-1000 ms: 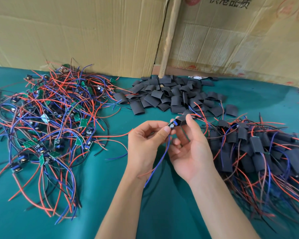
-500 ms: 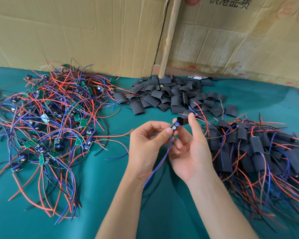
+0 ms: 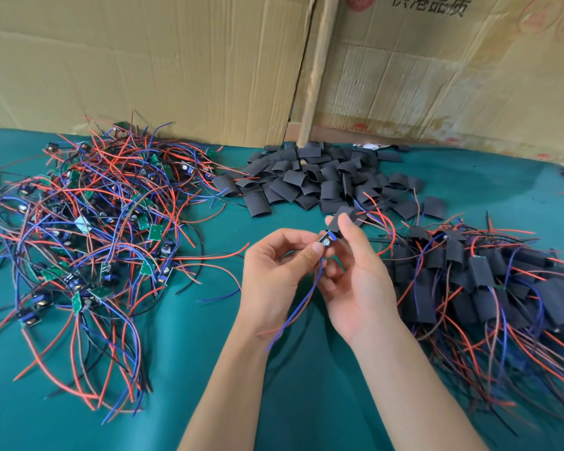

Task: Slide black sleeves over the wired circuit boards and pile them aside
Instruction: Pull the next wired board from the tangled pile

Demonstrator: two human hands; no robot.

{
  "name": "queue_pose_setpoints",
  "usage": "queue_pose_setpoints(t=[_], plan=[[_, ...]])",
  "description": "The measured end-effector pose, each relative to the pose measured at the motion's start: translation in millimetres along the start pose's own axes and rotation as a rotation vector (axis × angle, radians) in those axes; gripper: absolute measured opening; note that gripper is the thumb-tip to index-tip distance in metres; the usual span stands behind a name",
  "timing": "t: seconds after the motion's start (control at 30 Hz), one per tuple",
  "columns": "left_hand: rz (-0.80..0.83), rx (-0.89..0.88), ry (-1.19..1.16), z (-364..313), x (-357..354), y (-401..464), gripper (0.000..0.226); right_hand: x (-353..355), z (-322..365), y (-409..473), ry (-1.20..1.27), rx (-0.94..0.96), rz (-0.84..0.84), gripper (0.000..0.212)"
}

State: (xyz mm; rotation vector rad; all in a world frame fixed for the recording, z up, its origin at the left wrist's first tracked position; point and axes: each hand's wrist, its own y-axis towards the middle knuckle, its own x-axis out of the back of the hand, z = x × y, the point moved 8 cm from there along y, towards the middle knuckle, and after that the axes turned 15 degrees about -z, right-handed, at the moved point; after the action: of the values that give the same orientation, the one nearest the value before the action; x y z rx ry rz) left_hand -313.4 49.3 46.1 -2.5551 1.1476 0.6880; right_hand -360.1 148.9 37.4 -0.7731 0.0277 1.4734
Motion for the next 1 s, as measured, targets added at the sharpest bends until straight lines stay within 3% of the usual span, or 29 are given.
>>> queue_pose_setpoints(t=[0.2,0.63,1.0], plan=[[-0.02,0.001,-0.003,-1,3,1,0.017,2,9,-1,-0.092,0.163,-0.015,0.02],[-0.106,-0.043,0.108,-2,11,5,0.018,6,18,1,-0.252,0.278,-0.073,0.013],[-0.131,-0.117,0.237,-4,12,5,0.014,-1,15,-5,-0.354,0.225,0.037,0.015]])
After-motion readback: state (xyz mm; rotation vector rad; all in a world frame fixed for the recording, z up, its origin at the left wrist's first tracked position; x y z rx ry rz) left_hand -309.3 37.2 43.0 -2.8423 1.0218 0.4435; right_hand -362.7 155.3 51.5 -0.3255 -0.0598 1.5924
